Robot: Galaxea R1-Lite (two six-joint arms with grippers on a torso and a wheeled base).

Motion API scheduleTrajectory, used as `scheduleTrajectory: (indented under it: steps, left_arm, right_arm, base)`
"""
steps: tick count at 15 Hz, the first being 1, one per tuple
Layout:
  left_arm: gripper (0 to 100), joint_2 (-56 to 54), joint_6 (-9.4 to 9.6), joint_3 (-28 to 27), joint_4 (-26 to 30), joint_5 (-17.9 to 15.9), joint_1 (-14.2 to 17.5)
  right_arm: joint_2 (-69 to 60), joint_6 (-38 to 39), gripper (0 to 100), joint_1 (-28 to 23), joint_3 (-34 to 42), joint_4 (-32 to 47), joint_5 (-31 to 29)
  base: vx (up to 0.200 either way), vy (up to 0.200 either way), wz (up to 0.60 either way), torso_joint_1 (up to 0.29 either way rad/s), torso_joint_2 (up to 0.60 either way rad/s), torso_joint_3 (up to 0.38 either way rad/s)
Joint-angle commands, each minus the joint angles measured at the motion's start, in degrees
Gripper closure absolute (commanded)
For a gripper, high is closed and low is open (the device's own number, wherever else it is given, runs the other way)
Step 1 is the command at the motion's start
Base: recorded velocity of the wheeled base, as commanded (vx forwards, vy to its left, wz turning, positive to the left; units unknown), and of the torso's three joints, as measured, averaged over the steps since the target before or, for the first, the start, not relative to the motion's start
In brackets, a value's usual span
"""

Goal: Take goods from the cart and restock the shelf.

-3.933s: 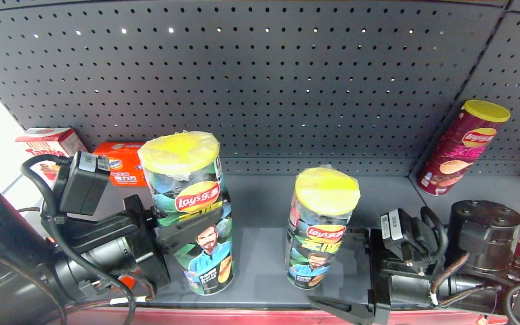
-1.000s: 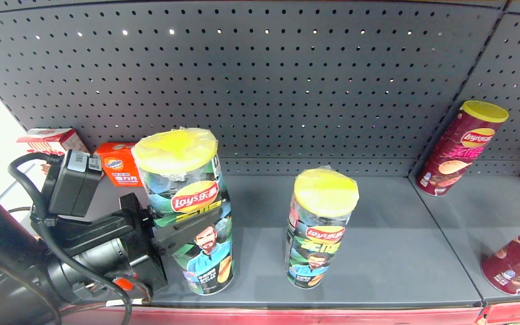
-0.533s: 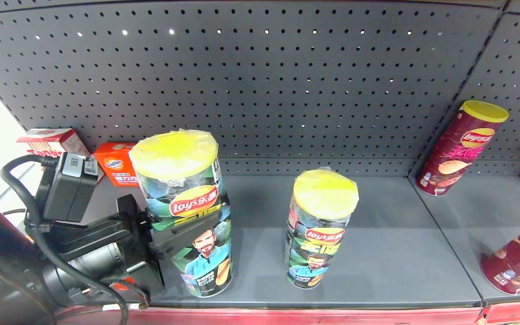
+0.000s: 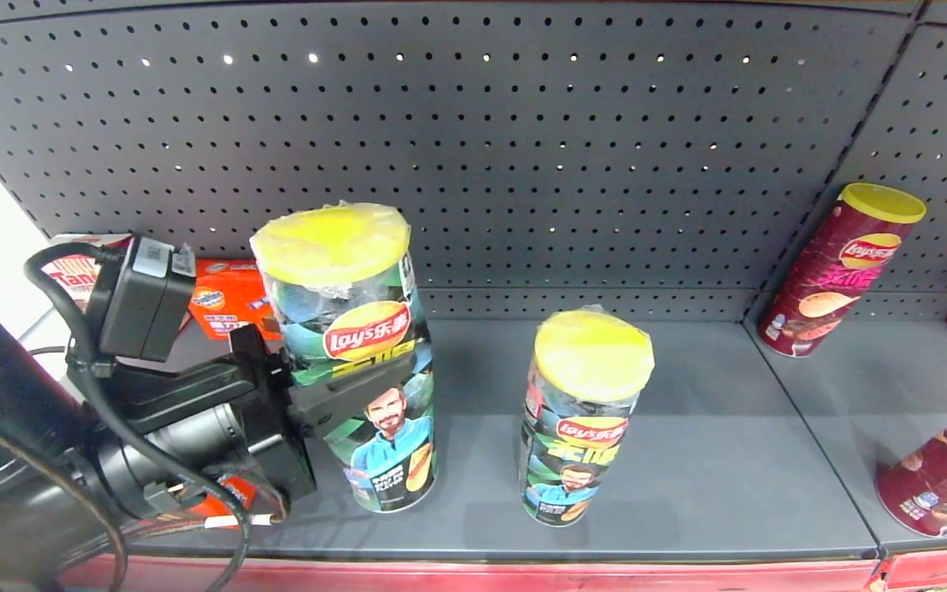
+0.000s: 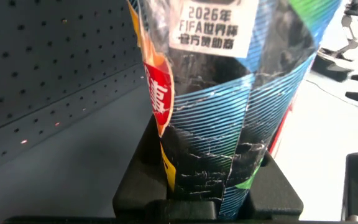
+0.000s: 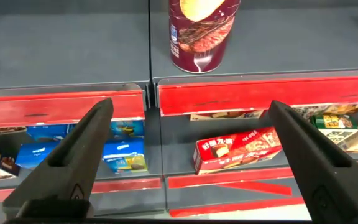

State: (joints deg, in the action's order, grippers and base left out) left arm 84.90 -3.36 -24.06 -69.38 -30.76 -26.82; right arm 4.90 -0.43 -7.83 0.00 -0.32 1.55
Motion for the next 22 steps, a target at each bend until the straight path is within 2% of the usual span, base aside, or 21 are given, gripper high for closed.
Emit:
scheduleTrajectory:
  steps: [1, 3, 4, 5, 6, 8, 12, 18, 22]
  left_arm:
    - [100, 6.4, -0.06, -4.9, -1.2, -1.2, 0.6]
    - [100, 12.8, -0.24, -12.5, -1.6, -2.0, 0.1]
    - [100, 14.4, -0.41, -14.3, -1.9, -2.7, 0.1]
    - [100, 17.7, -1.47, -18.7, -0.8, -4.7, 0.9]
    - [100, 20.0, -1.38, -22.1, 0.9, -5.5, 1.7]
    - [100, 24.9, -0.5, -27.8, 4.2, -5.8, 2.6]
    - [100, 33.7, 1.26, -37.7, 5.1, -5.8, 3.6]
    - [100, 40.6, 1.87, -47.2, 5.7, -5.9, 3.4]
    - [100, 41.8, 1.78, -48.7, 5.8, -5.9, 3.0]
  right_arm:
    - [0.4, 0.0, 0, 0.0, 0.0, 0.0, 0.0]
    - [0.4, 0.0, 0, 0.0, 0.0, 0.0, 0.0]
    - [0.3, 0.0, 0, 0.0, 0.0, 0.0, 0.0]
    - [0.3, 0.0, 0, 0.0, 0.0, 0.0, 0.0]
    - [0.3, 0.0, 0, 0.0, 0.0, 0.0, 0.0]
    - [0.4, 0.0, 0, 0.0, 0.0, 0.0, 0.0]
    - [0.4, 0.0, 0, 0.0, 0.0, 0.0, 0.0]
    - [0.4, 0.0, 0, 0.0, 0.0, 0.0, 0.0]
    - [0.4, 0.0, 0, 0.0, 0.0, 0.0, 0.0]
  base:
    - [0.0, 0.0, 0.0, 0.0, 0.0, 0.0]
    - [0.0, 0.0, 0.0, 0.0, 0.0, 0.0]
    - [0.0, 0.0, 0.0, 0.0, 0.0, 0.0]
    - [0.0, 0.0, 0.0, 0.0, 0.0, 0.0]
    - [0.0, 0.0, 0.0, 0.0, 0.0, 0.0]
    - [0.0, 0.0, 0.0, 0.0, 0.0, 0.0]
    - [0.0, 0.0, 0.0, 0.0, 0.0, 0.0]
    - [0.0, 0.0, 0.0, 0.0, 0.0, 0.0]
    - [0.0, 0.0, 0.0, 0.0, 0.0, 0.0]
